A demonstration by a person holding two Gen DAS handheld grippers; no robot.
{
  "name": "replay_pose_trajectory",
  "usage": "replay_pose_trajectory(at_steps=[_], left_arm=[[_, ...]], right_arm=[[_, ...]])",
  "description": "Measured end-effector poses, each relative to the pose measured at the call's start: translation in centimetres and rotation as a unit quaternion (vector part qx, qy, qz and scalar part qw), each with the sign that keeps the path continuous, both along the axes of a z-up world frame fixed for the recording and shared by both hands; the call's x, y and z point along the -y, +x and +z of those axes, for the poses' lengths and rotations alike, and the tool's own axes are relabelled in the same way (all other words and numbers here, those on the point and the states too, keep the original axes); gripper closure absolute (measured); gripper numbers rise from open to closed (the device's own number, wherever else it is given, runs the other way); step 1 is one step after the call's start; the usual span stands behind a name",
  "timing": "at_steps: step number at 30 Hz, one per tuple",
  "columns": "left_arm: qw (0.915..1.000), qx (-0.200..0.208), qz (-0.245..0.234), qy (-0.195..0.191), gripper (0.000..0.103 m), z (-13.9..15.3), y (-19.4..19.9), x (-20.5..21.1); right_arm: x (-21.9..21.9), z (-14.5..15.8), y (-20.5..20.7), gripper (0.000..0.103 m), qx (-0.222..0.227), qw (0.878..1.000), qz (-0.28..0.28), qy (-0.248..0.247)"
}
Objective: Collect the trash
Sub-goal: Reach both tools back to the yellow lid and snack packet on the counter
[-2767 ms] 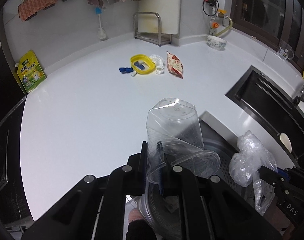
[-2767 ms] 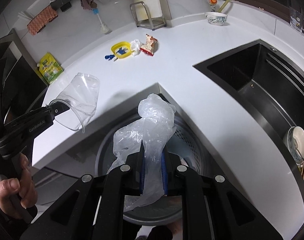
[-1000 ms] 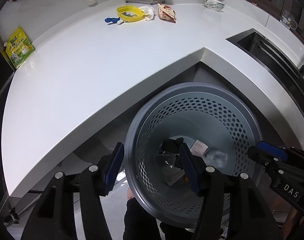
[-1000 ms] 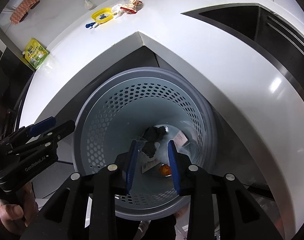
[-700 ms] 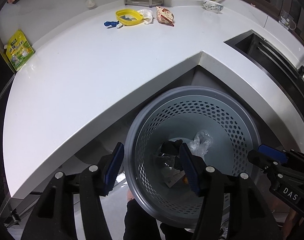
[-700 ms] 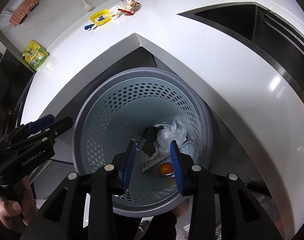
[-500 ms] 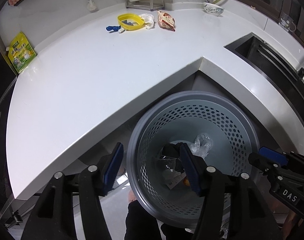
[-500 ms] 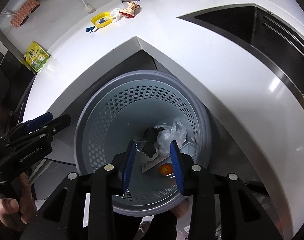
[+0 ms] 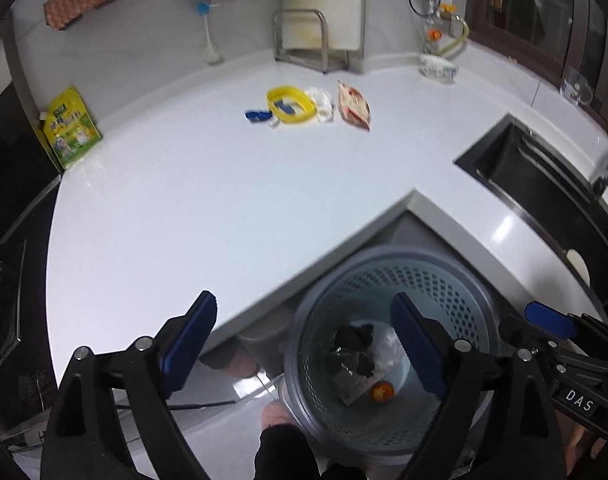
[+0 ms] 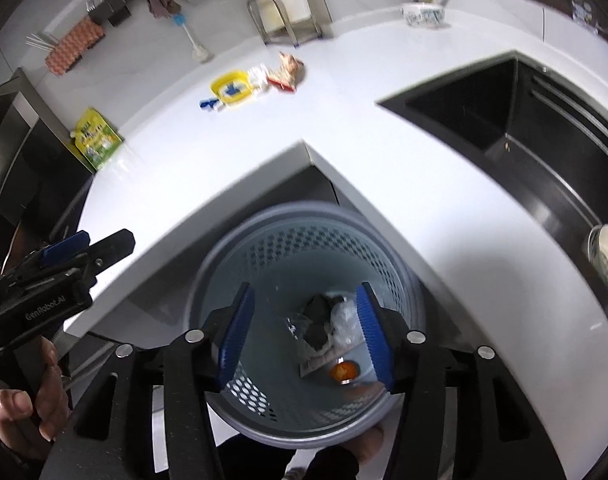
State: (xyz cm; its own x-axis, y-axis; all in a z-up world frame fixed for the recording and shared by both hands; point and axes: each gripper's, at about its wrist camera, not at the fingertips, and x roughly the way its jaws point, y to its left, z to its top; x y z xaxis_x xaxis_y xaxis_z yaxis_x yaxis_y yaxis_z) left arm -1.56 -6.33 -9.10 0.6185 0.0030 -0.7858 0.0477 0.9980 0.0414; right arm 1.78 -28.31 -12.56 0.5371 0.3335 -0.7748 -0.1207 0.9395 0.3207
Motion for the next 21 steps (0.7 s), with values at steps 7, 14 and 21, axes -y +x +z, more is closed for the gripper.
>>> replay_pose_trajectory(at_steps=[7, 14, 21], left_arm=[[0.9989, 0.043, 0.015, -0.008, 0.007, 3.5, 1.1, -2.2], [0.9969, 0.077, 0.013, -0.009, 0.007, 5.6, 3.8, -4.1], [0.9945, 0.102, 0.003, -0.022, 0.007, 6.6, 9.0, -5.6]], right_arm=[[-0.8, 2.6, 1.6, 0.040, 0.033, 0.999, -0.008, -0.001], [-2.3, 4.2, 4.1, 0.037, 0.053, 0.998, -0.018, -0.011], [-3.6, 6.1, 8.6, 0.036, 0.063, 0.997, -0.037, -0.018]])
